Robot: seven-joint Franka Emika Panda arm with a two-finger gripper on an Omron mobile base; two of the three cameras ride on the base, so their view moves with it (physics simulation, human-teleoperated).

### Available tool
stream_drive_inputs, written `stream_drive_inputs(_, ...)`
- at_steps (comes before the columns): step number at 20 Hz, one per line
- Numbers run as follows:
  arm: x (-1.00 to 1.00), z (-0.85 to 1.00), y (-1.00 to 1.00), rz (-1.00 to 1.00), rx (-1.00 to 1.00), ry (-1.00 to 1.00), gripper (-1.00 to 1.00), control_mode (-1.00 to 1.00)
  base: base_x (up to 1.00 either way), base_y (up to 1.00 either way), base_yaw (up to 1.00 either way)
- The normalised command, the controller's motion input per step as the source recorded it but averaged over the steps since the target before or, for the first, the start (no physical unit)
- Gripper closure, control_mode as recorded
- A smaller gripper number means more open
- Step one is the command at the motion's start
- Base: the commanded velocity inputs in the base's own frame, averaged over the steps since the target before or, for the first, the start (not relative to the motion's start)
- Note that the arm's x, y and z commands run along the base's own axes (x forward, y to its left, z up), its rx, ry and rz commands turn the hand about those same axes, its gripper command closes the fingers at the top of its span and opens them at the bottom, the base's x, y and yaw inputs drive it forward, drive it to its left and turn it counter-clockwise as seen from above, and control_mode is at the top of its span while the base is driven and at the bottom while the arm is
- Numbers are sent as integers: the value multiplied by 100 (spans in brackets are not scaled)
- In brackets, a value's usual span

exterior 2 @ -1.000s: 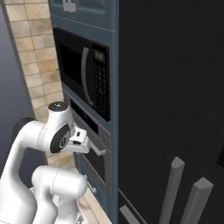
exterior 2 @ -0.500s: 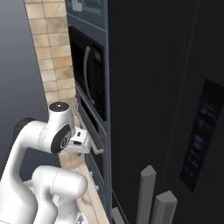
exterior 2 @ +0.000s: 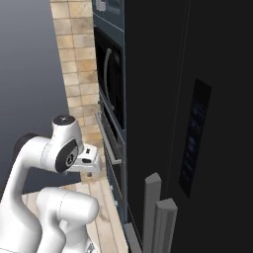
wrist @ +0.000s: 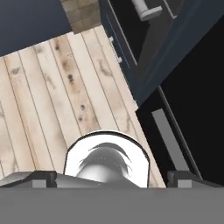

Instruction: Take the baked cake out of the oven and place it on the plate for cooling. Then close the oven door.

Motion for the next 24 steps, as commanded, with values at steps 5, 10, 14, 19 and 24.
stream_drive_inputs(5, 1, -17, 86, -6, -49, 1, -100, -100, 0, 0, 0)
stream_drive_inputs(10, 17, -7, 86, -13, -36, -1, -100, -100, 0, 0, 0)
stream_drive_inputs(14, 61, -8, 28, -1, -11, -8, -100, -100, 0, 0, 0)
stream_drive_inputs(19, 68, -1, 28, 0, -4, -4, -100, -100, 0, 0, 0)
stream_drive_inputs(24, 44, 0, 57, 0, -12, 0, -100, -100, 0, 0, 0)
